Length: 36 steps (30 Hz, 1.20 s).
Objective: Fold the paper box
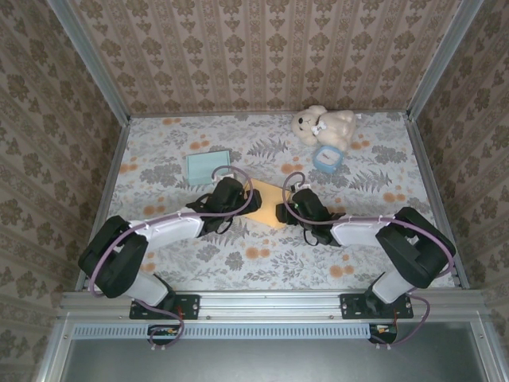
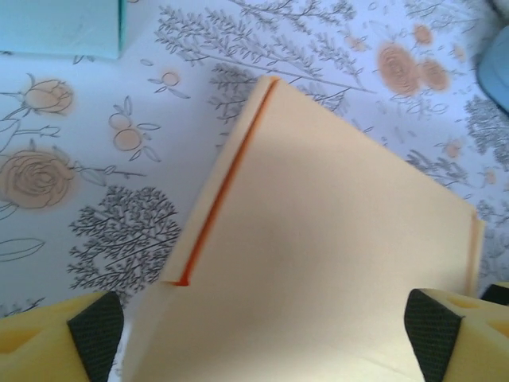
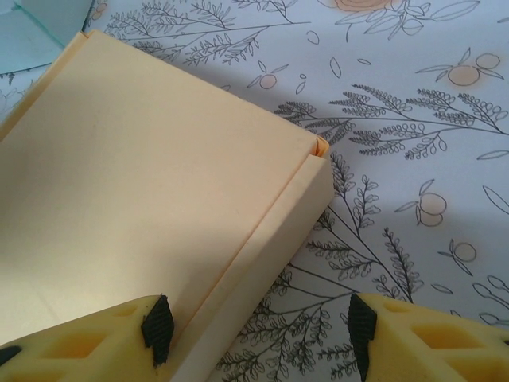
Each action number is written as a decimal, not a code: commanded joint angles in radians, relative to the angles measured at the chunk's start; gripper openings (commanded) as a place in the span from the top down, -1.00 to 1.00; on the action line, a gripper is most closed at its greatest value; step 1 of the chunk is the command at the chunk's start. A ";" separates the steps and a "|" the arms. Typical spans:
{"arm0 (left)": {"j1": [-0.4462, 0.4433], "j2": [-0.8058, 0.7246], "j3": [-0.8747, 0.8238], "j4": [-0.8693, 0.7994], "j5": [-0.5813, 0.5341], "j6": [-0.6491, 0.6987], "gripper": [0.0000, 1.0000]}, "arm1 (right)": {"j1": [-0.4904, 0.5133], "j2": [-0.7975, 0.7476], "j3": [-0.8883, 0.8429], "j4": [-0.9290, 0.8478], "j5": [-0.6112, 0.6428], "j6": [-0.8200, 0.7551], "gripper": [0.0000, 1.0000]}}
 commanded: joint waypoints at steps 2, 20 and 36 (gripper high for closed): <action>0.045 0.053 0.045 -0.009 0.040 0.041 -0.99 | -0.011 0.052 -0.011 -0.084 -0.025 -0.034 -0.26; 0.081 0.195 0.027 0.139 0.151 0.000 -0.89 | -0.021 0.053 -0.015 -0.078 -0.041 -0.040 -0.25; 0.054 0.282 0.035 0.095 0.132 -0.130 -0.75 | -0.021 0.056 -0.012 -0.087 -0.038 -0.024 -0.25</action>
